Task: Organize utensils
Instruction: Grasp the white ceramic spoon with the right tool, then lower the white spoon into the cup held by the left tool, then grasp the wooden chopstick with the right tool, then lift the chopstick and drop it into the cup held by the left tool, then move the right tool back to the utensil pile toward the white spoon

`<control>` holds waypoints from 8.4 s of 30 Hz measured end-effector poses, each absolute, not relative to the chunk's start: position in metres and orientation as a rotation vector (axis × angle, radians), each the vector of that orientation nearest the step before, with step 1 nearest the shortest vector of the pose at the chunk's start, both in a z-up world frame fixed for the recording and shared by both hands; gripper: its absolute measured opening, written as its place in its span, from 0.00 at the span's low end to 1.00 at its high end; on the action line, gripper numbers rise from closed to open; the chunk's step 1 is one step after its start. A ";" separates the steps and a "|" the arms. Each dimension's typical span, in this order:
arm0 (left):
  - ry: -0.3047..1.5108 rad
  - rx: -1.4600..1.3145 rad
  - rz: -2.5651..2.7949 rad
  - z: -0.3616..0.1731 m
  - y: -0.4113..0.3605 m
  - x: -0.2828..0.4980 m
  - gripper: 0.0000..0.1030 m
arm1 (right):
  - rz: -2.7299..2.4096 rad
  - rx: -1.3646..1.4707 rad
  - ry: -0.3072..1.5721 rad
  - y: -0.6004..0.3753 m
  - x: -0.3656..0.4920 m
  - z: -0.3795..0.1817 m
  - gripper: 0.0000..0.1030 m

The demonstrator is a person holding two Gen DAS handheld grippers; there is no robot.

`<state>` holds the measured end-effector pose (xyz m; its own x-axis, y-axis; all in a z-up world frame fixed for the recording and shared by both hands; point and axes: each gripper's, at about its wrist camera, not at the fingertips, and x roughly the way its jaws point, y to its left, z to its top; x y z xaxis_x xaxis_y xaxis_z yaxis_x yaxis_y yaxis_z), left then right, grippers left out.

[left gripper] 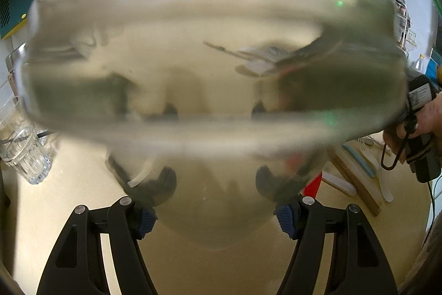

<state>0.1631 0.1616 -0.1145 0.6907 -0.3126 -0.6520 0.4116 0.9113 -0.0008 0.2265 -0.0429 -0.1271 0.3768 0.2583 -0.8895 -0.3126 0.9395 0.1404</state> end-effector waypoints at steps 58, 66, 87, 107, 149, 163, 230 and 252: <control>0.701 0.162 -0.406 -0.118 0.153 0.163 0.72 | 0.732 -0.037 0.938 0.054 0.183 0.012 0.36; 0.704 0.166 -0.412 -0.116 0.152 0.161 0.72 | 0.681 0.001 0.929 0.042 0.182 0.012 0.37; 0.706 0.148 -0.419 -0.117 0.162 0.163 0.72 | 0.441 -0.004 1.191 0.007 0.308 -0.096 0.39; 0.718 0.144 -0.417 -0.114 0.161 0.165 0.72 | 0.394 -0.192 1.179 0.038 0.348 -0.135 0.08; 0.720 0.143 -0.417 -0.116 0.159 0.161 0.72 | 0.466 -0.300 1.133 0.050 0.304 -0.134 0.09; 0.720 0.143 -0.417 -0.115 0.159 0.161 0.72 | 0.619 0.170 0.977 -0.010 0.268 -0.062 0.05; 0.723 0.165 -0.425 -0.114 0.155 0.159 0.74 | 1.395 1.009 0.578 -0.070 0.176 0.017 0.60; 0.723 0.164 -0.427 -0.113 0.155 0.159 0.74 | 0.747 0.469 1.023 -0.074 0.219 -0.028 0.67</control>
